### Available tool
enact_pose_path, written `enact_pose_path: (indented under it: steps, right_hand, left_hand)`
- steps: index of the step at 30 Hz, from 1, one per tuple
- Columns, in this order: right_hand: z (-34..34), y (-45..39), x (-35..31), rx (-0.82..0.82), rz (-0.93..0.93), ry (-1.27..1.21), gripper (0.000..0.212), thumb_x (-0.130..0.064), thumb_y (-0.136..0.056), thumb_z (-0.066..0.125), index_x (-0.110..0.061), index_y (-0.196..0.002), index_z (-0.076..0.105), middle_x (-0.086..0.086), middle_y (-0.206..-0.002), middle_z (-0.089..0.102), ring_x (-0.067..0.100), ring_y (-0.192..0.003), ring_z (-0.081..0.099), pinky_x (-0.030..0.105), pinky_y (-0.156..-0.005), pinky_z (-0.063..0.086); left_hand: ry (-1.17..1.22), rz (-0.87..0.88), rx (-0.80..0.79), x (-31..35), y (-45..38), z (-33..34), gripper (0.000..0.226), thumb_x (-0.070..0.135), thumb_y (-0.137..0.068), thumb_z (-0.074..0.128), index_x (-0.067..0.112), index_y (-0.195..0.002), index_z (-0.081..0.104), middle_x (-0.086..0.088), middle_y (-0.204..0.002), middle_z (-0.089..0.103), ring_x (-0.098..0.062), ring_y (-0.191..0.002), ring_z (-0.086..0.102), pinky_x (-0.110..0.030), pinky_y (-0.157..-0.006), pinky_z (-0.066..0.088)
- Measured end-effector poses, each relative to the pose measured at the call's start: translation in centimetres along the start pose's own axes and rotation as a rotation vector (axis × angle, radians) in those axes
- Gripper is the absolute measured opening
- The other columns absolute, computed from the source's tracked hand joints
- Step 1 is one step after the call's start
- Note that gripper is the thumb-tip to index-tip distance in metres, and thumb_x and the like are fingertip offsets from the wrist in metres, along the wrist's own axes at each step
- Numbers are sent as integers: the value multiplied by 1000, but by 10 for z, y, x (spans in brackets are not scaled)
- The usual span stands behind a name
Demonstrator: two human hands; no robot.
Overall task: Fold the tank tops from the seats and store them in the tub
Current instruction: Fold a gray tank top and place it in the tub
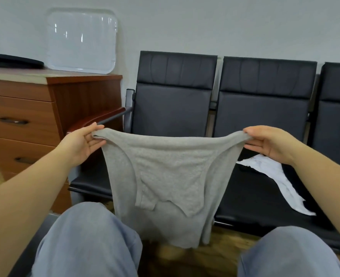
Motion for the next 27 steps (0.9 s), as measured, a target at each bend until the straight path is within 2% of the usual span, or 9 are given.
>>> enact_pose_path:
  steps: [2,4,6,8,12,16,20,24,27]
  right_hand:
    - [-1,-2,0,-16,-15,-215,40,-29,-48,87,-12,-82,72,4,-86,74,19,-89,72,28,-69,59]
    - [-3,-6,0,-4,-27,-380,19,-33,-57,80,-17,-65,72,-1,-75,71,14,-80,72,28,-67,59]
    - [-7,-14,0,45,-54,-491,21,-33,-76,66,-20,-60,71,-5,-72,70,11,-78,72,27,-70,59]
    - [-5,-26,3,86,-62,-530,24,-29,-87,59,-19,-68,71,-4,-77,71,12,-86,72,28,-74,59]
    - [0,-56,20,151,-45,-548,13,-21,-83,62,-14,-79,73,2,-86,73,17,-89,72,30,-68,59]
    - [2,-93,41,185,-13,-525,14,-14,-97,52,-13,-107,61,4,-87,75,19,-89,72,30,-68,60]
    - [5,-136,64,211,42,-541,18,-10,-100,45,-16,-111,58,9,-95,74,22,-88,72,37,-67,61]
    - [11,-184,76,233,78,-487,25,-10,-103,37,-19,-118,55,9,-111,61,20,-83,73,44,-74,58]
    - [19,-220,80,254,90,-455,38,-11,-104,32,-18,-140,44,6,-111,60,21,-98,64,55,-96,46]
  left_hand:
    - [130,-1,-50,5,0,1,28,18,-98,49,17,-91,77,0,-86,75,-11,-83,73,-20,-64,58]
    - [270,18,-97,16,0,2,20,16,-91,53,22,-98,71,3,-82,74,-6,-74,72,-15,-64,57]
    - [367,54,-117,27,-2,5,26,18,-82,56,25,-107,60,6,-79,73,-4,-72,71,-13,-64,56]
    - [357,76,-107,33,-11,5,26,17,-87,54,26,-111,58,7,-82,74,-4,-74,71,-14,-66,56]
    - [237,71,-46,27,-45,3,21,15,-99,45,24,-113,59,4,-92,76,-10,-89,72,-25,-77,58]
    - [145,15,5,7,-84,-3,23,9,-101,41,23,-112,56,3,-91,76,-13,-89,72,-40,-89,51]
    - [115,-26,69,-12,-120,-3,42,8,-102,36,20,-142,42,3,-92,75,-15,-94,71,-51,-94,47]
    - [143,-39,130,-26,-161,0,46,5,-103,30,20,-146,36,3,-94,73,-14,-95,67,-60,-103,36]
    - [168,-11,177,-29,-195,-3,48,3,-103,27,20,-148,33,3,-104,63,-14,-92,64,-60,-107,31]
Point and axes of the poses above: each hand's wrist, its own y-axis away from the middle knuckle, its own z-axis out of the palm, x = y × z, the point moved 10 cm from there along -y, towards the middle knuckle
